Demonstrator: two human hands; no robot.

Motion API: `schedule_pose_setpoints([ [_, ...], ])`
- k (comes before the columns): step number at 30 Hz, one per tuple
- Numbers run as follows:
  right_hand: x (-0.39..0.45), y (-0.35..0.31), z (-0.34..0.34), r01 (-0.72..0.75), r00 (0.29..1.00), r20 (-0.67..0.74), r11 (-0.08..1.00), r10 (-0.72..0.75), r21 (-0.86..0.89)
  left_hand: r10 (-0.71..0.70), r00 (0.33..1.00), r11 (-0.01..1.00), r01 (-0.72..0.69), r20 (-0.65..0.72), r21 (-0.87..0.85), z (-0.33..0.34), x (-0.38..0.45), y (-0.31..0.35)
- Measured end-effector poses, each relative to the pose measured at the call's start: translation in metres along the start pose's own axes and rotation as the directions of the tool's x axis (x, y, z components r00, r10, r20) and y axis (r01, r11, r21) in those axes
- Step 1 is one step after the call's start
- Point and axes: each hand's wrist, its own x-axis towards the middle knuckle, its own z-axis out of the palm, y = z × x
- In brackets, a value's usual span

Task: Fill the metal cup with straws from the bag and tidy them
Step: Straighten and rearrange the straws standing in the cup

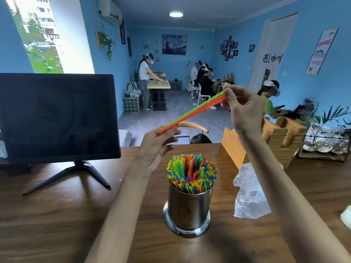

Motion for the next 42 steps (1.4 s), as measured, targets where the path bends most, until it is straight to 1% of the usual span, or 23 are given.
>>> schedule_pose_setpoints([
  [3, -0.018, 0.016, 0.006, -0.156, 0.988, 0.021, 0.983, 0.155, 0.092, 0.019, 0.999, 0.981, -0.028, -0.049, -0.189, 0.003, 0.000, 0.004],
  [5, -0.034, 0.024, 0.012, -0.227, 0.973, 0.062, 0.966, 0.221, 0.124, 0.021, 0.992, 0.944, -0.061, -0.127, -0.325, 0.008, 0.000, 0.007],
  [6, -0.041, 0.026, 0.015, -0.248, 0.968, 0.075, 0.958, 0.239, 0.146, -0.005, 0.984, 0.920, -0.065, -0.177, -0.386, 0.010, 0.000, 0.009],
  [8, -0.055, 0.028, 0.020, -0.271, 0.962, 0.077, 0.943, 0.261, 0.195, -0.108, 0.962, 0.872, -0.029, -0.249, -0.489, 0.012, -0.001, 0.009],
  [10, -0.064, 0.029, 0.024, -0.273, 0.962, 0.060, 0.938, 0.267, 0.213, -0.217, 0.939, 0.821, 0.028, -0.266, -0.570, 0.015, -0.003, 0.007],
  [12, -0.072, 0.031, 0.027, -0.275, 0.961, 0.059, 0.941, 0.269, 0.196, -0.278, 0.923, 0.804, 0.071, -0.268, -0.590, 0.018, -0.005, 0.004],
  [14, -0.080, 0.032, 0.029, -0.282, 0.959, 0.079, 0.941, 0.272, 0.187, -0.273, 0.919, 0.831, 0.076, -0.285, -0.551, 0.020, -0.003, 0.003],
  [16, -0.086, 0.032, 0.029, -0.291, 0.956, 0.108, 0.937, 0.274, 0.195, -0.231, 0.923, 0.866, 0.051, -0.308, -0.497, 0.020, 0.000, 0.003],
  [18, -0.091, 0.034, 0.026, -0.303, 0.948, 0.154, 0.937, 0.279, 0.171, -0.151, 0.932, 0.914, 0.004, -0.330, -0.406, 0.019, 0.002, 0.005],
  [21, -0.095, 0.038, 0.019, -0.340, 0.898, 0.309, 0.940, 0.314, 0.033, 0.013, 0.936, 0.975, -0.090, -0.351, -0.204, 0.018, 0.003, 0.011],
  [24, -0.093, 0.038, 0.012, -0.250, 0.822, 0.489, 0.957, 0.291, -0.150, 0.159, 0.937, 0.986, -0.166, -0.311, 0.005, 0.020, 0.001, 0.019],
  [26, -0.089, 0.035, 0.010, -0.167, 0.798, 0.549, 0.967, 0.248, -0.193, 0.219, 0.949, 0.974, -0.198, -0.226, 0.114, 0.022, -0.001, 0.023],
  [27, -0.088, 0.033, 0.010, -0.142, 0.796, 0.563, 0.972, 0.224, -0.186, 0.231, 0.958, 0.968, -0.209, -0.168, 0.142, 0.023, -0.002, 0.024],
  [29, -0.087, 0.028, 0.011, -0.139, 0.785, 0.588, 0.981, 0.193, -0.137, 0.238, 0.969, 0.958, -0.223, -0.065, 0.178, 0.025, -0.005, 0.026],
  [31, -0.088, 0.025, 0.012, -0.137, 0.768, 0.615, 0.984, 0.179, -0.115, 0.239, 0.971, 0.953, -0.232, -0.014, 0.196, 0.026, -0.007, 0.027],
  [37, -0.089, 0.020, 0.009, -0.171, 0.713, 0.668, 0.977, 0.213, -0.129, 0.248, 0.968, 0.953, -0.238, -0.030, 0.187, 0.024, -0.011, 0.027],
  [40, -0.092, 0.020, 0.008, -0.167, 0.707, 0.674, 0.977, 0.214, -0.135, 0.257, 0.966, 0.947, -0.249, -0.014, 0.201, 0.025, -0.010, 0.029],
  [42, -0.092, 0.020, 0.007, -0.159, 0.710, 0.672, 0.978, 0.209, -0.137, 0.282, 0.959, 0.927, -0.272, -0.002, 0.258, 0.027, -0.010, 0.030],
])
